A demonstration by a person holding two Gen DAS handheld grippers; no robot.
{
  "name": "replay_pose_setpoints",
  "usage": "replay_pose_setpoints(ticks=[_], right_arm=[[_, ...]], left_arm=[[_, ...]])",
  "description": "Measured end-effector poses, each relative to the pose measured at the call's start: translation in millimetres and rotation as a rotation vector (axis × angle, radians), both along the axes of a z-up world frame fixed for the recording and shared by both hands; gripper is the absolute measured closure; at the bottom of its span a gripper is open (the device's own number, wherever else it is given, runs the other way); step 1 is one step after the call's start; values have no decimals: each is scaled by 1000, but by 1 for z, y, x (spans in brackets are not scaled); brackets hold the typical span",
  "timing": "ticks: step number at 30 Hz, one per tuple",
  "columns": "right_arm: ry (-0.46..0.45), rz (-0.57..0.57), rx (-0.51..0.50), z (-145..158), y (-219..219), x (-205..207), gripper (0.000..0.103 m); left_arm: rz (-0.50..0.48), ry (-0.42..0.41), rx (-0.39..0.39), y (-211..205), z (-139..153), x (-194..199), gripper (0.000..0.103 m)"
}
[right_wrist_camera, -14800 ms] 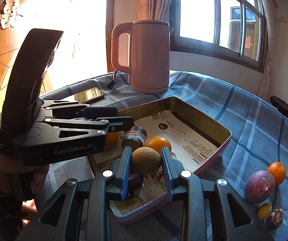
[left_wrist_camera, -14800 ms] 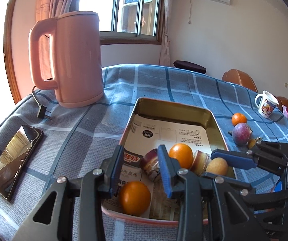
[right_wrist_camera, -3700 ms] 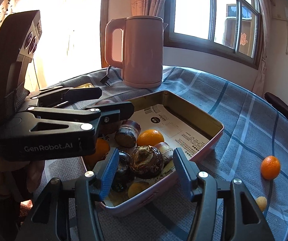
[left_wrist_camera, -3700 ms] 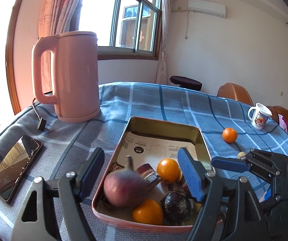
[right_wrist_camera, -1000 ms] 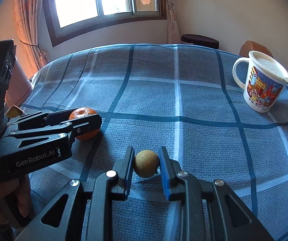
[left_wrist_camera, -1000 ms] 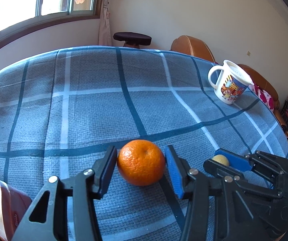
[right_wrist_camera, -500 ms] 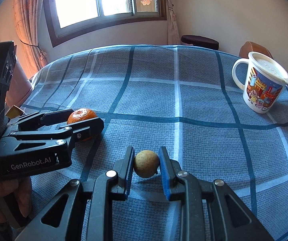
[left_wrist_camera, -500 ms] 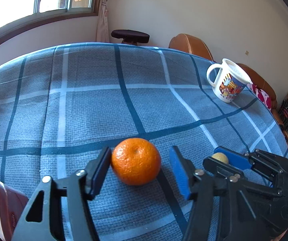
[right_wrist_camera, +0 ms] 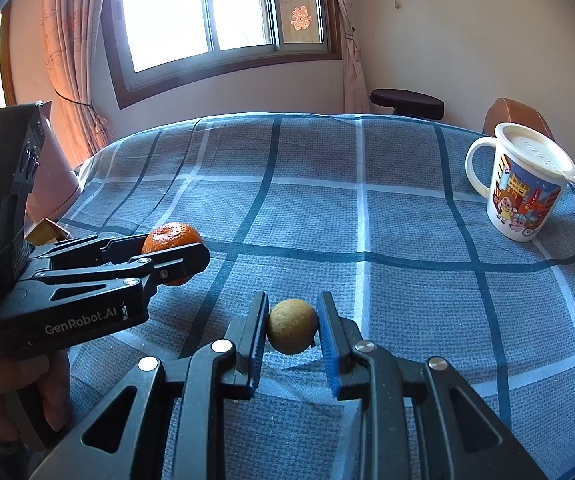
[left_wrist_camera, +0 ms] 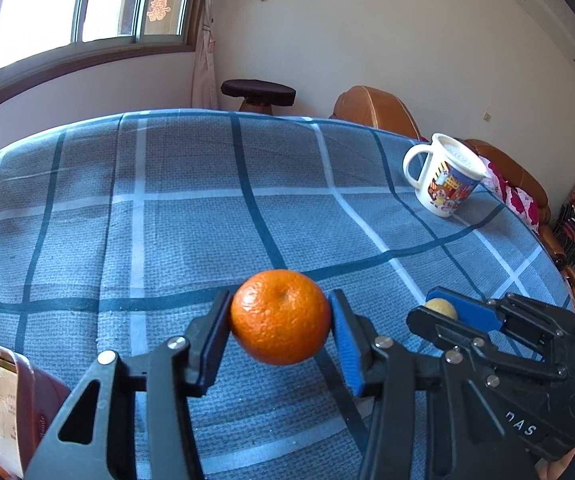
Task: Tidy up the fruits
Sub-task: 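Lift the orange and small brown fruit off the tablecloth with both grippers, then carry the orange and small brown fruit over the gold tin with both grippers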
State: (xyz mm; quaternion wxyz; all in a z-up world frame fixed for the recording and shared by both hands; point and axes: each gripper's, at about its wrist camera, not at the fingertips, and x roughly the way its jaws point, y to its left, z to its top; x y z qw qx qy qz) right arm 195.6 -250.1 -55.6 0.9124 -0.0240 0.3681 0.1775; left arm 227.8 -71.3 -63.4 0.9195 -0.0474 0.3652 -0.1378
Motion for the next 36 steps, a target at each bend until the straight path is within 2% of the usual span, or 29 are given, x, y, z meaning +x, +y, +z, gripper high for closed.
replay_pose_setpoints(ticks=[6,18,28,36], right_arm=[[-50,11,19,7,-2,-8,77],[-144,14,9,17,1,-23,77],[-236,13,-7,25,4,-36,77],[-256,14,-12,27,7,-44,77]], left_arm=[[6,-77,19,-2,10,-13,53],[38,-170,22,6,20,-38,53],[39,-227,55,3,25,-60,53],[40,-253,67,4,27,-74,53]])
